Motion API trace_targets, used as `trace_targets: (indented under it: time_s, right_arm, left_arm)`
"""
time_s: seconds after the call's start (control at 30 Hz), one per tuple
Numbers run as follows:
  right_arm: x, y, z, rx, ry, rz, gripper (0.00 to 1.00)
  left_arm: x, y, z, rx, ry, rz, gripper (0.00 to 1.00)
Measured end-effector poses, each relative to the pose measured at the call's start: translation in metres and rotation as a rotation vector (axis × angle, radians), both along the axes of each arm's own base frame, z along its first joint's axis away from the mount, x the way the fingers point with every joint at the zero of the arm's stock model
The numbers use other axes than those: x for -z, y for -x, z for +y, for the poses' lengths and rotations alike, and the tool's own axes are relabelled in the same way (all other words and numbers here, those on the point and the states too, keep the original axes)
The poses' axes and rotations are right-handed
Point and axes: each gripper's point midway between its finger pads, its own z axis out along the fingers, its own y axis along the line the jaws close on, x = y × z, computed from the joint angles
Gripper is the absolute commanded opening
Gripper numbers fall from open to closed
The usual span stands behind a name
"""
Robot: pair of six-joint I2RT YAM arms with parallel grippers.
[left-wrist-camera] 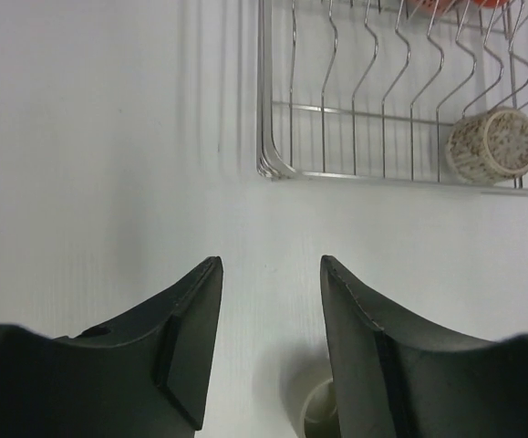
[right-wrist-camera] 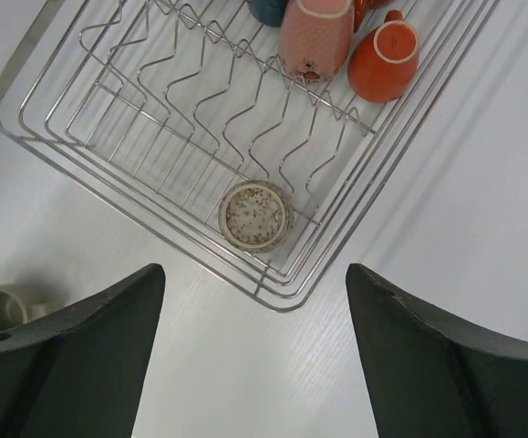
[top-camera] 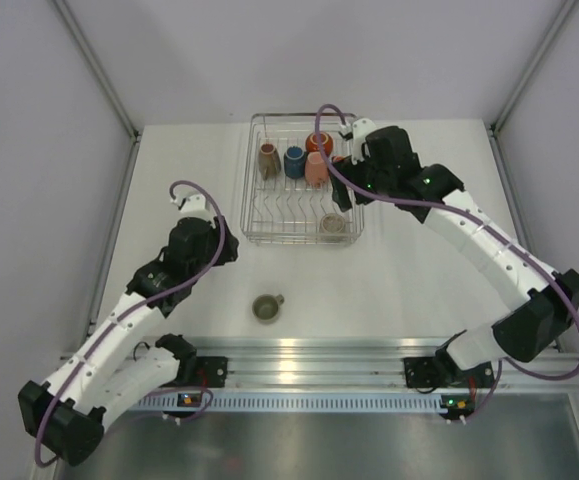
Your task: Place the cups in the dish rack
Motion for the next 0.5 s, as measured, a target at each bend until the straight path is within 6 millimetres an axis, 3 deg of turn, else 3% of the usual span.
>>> trace_targets:
  time_s: [0.17,0.27,0.37,0.5]
  right_arm:
    - [0.019,0.007,-0.009,0.019,-0.004,0.030,0.81]
    - [0.021,0.012,-0.014,0.031,-0.024,0.032,0.81]
    - [0.015,0.017,-0.019,0.038,-0.055,0.014,0.81]
    - [0.010,0.024,-0.021,0.033,-0.090,0.005,0.81]
  left_arm:
    - [0.035,0.031,-0.027,0.053,-0.017,0.121,0.52]
    - [0.061,0.055,-0.044,0.104,-0.037,0.203,0.52]
    - [0.084,0.075,-0.041,0.099,-0.042,0.271,0.52]
    - [0.094,0.090,-0.036,0.077,-0.006,0.300,0.52]
